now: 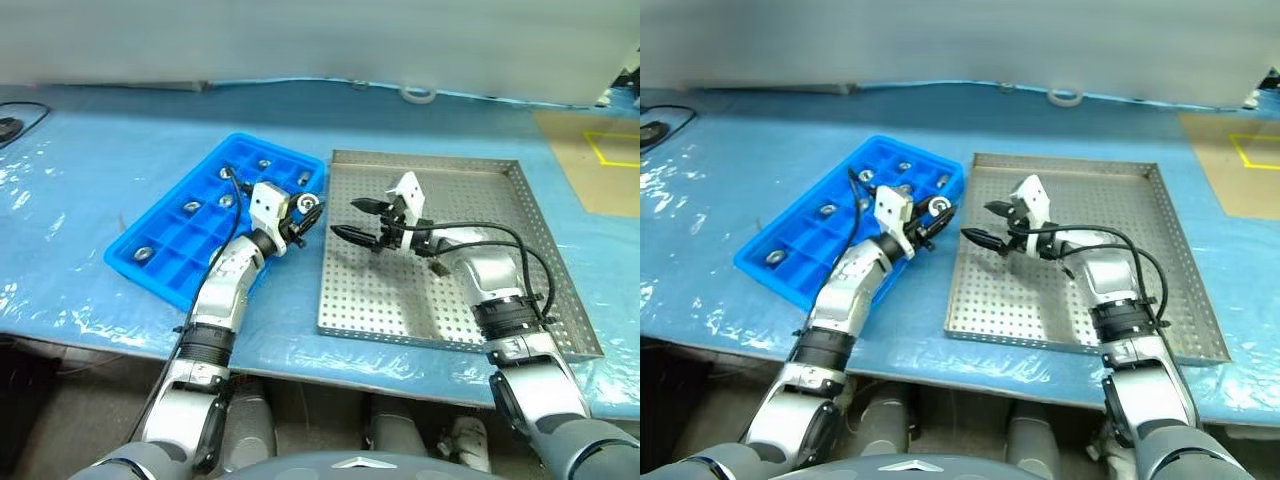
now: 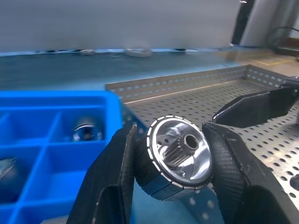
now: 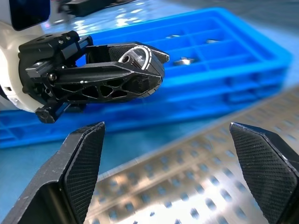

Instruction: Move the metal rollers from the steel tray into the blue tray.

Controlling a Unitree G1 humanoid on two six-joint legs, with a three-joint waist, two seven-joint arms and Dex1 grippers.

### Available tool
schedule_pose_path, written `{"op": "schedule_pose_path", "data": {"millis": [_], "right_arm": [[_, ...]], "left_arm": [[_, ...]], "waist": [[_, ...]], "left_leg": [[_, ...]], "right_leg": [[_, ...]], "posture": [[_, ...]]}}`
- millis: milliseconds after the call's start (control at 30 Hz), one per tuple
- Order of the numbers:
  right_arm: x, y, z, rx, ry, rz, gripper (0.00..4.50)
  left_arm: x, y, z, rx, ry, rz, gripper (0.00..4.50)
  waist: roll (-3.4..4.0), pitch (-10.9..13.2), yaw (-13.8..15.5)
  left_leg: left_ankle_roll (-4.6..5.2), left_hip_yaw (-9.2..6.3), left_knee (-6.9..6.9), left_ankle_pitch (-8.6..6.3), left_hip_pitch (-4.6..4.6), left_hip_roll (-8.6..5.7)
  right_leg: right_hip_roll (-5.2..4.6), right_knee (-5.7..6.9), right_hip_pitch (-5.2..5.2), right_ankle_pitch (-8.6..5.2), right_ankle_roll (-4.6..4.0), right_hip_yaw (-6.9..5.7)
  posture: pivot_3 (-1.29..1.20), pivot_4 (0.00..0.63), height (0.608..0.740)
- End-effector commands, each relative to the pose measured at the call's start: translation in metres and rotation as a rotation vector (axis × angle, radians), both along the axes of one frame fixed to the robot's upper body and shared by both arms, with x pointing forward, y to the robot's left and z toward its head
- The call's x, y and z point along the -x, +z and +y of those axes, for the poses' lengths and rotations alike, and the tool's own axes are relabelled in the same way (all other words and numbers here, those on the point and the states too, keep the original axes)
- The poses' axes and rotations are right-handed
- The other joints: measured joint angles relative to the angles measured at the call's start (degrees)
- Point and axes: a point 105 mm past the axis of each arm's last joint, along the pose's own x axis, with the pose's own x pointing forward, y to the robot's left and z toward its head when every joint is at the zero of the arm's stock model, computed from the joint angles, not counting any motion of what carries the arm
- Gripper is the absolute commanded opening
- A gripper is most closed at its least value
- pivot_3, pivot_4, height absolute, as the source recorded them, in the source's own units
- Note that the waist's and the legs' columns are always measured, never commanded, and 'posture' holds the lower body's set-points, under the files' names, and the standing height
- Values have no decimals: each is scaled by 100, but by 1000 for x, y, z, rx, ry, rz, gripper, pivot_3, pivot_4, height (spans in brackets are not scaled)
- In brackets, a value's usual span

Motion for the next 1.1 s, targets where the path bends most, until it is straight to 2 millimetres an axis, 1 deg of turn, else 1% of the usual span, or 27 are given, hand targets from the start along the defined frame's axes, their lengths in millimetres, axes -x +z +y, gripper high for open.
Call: {"op": "schedule_pose_path", "data": {"millis": [33, 100, 200, 300, 433, 533, 700, 833, 933, 1000, 1100], "right_arm": [[-3, 13, 7, -3, 56, -50, 4500], [-6, 15, 9, 6, 77, -52, 4500], [-7, 14, 13, 16, 106, -52, 4500], [-9, 14, 17, 29, 137, -51, 4500], [-12, 17, 21, 36, 158, -58, 4500], [-12, 16, 23, 43, 176, -54, 4500], [-8, 10, 27, 59, 209, -41, 4500], [-9, 10, 25, 72, 208, -40, 4500], [-8, 9, 27, 73, 215, -36, 4500], [-7, 8, 28, 74, 218, -35, 4500], [-7, 7, 28, 70, 216, -33, 4500]], "left_arm": [[3, 23, 24, 94, 135, -57, 1858], [3, 29, 41, 125, 229, -70, 1858], [5, 30, 58, 119, 319, -77, 1858], [8, 23, 80, 97, 448, -55, 1858], [11, 12, 99, 97, 575, -12, 1858], [18, 4, 108, 77, 638, -1, 1858], [29, -6, 122, 94, 720, 34, 1858], [34, -15, 128, 57, 754, 54, 1858], [35, -23, 132, 74, 773, 92, 1858], [35, -25, 134, 90, 780, 110, 2612], [33, -27, 135, 83, 790, 125, 3481]], "waist": [[-4, 2, 113], [-6, 4, 155], [-8, 5, 242], [-9, 5, 255], [-9, 6, 268], [-9, 5, 317], [-9, 5, 442], [-8, 4, 516], [-4, 2, 531], [-2, 1, 536], [0, 0, 536]], "left_leg": [[-1, 0, 0, 0, 0, 0], [-6, -4, 0, 3, -1, 2], [-13, -13, 0, 7, 0, 2], [-14, -22, 0, 8, -1, 2], [-20, -54, 0, 12, -26, 2], [-33, -96, 2, 20, -51, 6], [-35, -104, 6, 21, -59, 6], [-36, -110, 9, 22, -57, 6], [-37, -111, 6, 22, -54, 6], [-37, -111, 6, 22, -54, 6], [-38, -111, 7, 23, -52, 6]], "right_leg": [[0, 0, 0, 0, 0, 0], [0, 4, 0, 0, 1, -3], [1, 9, 3, 1, 2, -10], [1, 7, 7, 1, 2, -17], [2, 5, 3, 1, 2, -49], [5, 6, 3, 0, 1, -94], [4, 6, 5, -2, -2, -105], [4, 7, 10, -2, -2, -107], [4, 7, 10, -2, -2, -107], [4, 7, 10, -2, -2, -107], [4, 9, 11, -2, -2, -107]], "posture": [[281, 150, 740], [307, 150, 740], [344, 150, 740], [376, 150, 740], [405, 150, 740], [422, 150, 740], [439, 150, 740], [449, 150, 740], [453, 150, 740], [450, 150, 740], [444, 150, 740]]}}
